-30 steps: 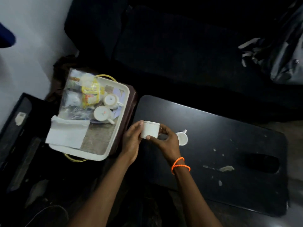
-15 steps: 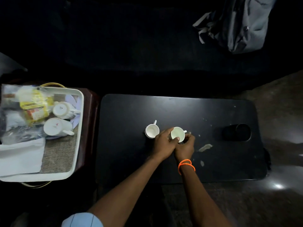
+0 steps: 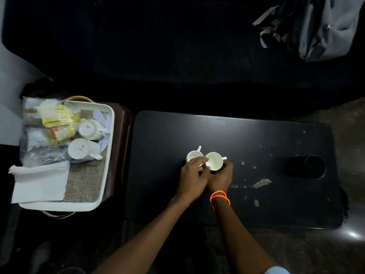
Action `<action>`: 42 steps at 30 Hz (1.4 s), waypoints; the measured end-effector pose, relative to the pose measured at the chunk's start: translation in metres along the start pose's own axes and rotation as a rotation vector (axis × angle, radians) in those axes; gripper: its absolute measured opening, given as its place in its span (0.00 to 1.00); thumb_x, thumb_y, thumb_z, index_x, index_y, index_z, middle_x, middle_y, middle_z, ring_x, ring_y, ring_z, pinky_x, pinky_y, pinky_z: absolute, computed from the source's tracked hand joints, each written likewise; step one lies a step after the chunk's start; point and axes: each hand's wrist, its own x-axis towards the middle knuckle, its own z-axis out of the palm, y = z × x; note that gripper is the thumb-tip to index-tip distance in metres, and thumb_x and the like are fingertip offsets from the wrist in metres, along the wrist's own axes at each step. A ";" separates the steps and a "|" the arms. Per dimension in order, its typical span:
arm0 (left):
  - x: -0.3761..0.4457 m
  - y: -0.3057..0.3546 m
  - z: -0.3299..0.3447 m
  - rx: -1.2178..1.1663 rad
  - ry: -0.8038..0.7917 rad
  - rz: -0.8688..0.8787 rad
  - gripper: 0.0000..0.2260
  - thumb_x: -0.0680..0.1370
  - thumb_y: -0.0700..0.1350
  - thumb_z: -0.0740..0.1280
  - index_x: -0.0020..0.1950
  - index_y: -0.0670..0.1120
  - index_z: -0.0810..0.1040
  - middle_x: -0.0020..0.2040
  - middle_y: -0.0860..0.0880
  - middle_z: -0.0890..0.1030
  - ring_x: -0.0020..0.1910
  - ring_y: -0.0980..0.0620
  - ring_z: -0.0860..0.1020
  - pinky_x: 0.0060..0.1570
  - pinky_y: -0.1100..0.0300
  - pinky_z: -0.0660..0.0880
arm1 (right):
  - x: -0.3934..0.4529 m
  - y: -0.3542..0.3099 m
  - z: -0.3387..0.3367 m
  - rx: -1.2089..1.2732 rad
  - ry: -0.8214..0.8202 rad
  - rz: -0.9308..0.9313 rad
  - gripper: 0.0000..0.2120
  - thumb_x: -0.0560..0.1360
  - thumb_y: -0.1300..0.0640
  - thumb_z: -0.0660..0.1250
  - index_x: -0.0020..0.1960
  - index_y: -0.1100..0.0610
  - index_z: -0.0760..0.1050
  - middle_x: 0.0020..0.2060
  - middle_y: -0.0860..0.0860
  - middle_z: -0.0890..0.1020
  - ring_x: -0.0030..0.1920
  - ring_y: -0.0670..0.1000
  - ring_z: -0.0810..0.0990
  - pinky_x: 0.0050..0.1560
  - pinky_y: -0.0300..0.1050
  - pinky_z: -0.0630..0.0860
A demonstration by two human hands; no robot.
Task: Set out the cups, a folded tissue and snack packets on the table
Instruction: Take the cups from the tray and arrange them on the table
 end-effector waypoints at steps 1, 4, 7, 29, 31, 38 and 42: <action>0.001 -0.003 -0.016 -0.015 0.079 0.007 0.12 0.76 0.38 0.70 0.58 0.45 0.86 0.57 0.49 0.86 0.52 0.57 0.84 0.56 0.55 0.82 | -0.005 0.000 0.000 0.035 0.000 0.052 0.30 0.62 0.67 0.81 0.60 0.59 0.73 0.53 0.53 0.80 0.47 0.50 0.81 0.45 0.30 0.76; 0.007 -0.020 -0.082 0.074 0.382 -0.012 0.10 0.76 0.35 0.71 0.56 0.44 0.86 0.50 0.47 0.85 0.45 0.55 0.82 0.51 0.54 0.80 | -0.026 0.002 0.004 -0.011 0.044 0.250 0.38 0.64 0.69 0.81 0.69 0.67 0.67 0.63 0.63 0.77 0.59 0.62 0.81 0.54 0.46 0.76; 0.011 -0.045 -0.160 0.217 0.710 -0.113 0.12 0.77 0.37 0.70 0.60 0.43 0.83 0.50 0.41 0.80 0.46 0.43 0.80 0.53 0.48 0.77 | -0.056 0.005 0.021 -0.147 -0.021 0.464 0.31 0.71 0.60 0.78 0.67 0.69 0.68 0.64 0.67 0.77 0.65 0.66 0.77 0.64 0.52 0.72; 0.003 -0.054 -0.288 -0.091 0.913 -0.469 0.20 0.74 0.57 0.70 0.58 0.44 0.81 0.51 0.46 0.82 0.55 0.44 0.81 0.45 0.61 0.69 | -0.203 -0.131 0.180 -0.140 -0.835 -0.447 0.24 0.75 0.63 0.65 0.70 0.50 0.76 0.67 0.49 0.77 0.69 0.54 0.70 0.72 0.55 0.67; -0.003 -0.051 -0.276 -0.480 0.866 -0.377 0.14 0.76 0.50 0.68 0.56 0.41 0.80 0.50 0.42 0.80 0.47 0.49 0.83 0.36 0.61 0.75 | -0.196 -0.135 0.169 0.096 -0.730 -0.267 0.21 0.76 0.60 0.70 0.68 0.55 0.75 0.64 0.53 0.75 0.65 0.53 0.76 0.69 0.53 0.73; -0.003 -0.045 -0.205 -0.792 0.180 -0.279 0.19 0.71 0.44 0.69 0.61 0.45 0.81 0.57 0.40 0.85 0.55 0.46 0.84 0.53 0.51 0.81 | -0.130 -0.125 0.096 0.241 -0.825 0.092 0.23 0.73 0.59 0.77 0.66 0.58 0.75 0.59 0.61 0.83 0.57 0.58 0.84 0.57 0.57 0.81; 0.011 -0.054 -0.163 -0.556 -0.021 -0.280 0.24 0.68 0.39 0.72 0.65 0.45 0.80 0.60 0.42 0.85 0.57 0.50 0.83 0.56 0.59 0.80 | -0.081 -0.107 0.063 -0.023 -0.722 -0.086 0.35 0.64 0.69 0.80 0.68 0.61 0.72 0.61 0.58 0.81 0.57 0.50 0.81 0.61 0.49 0.79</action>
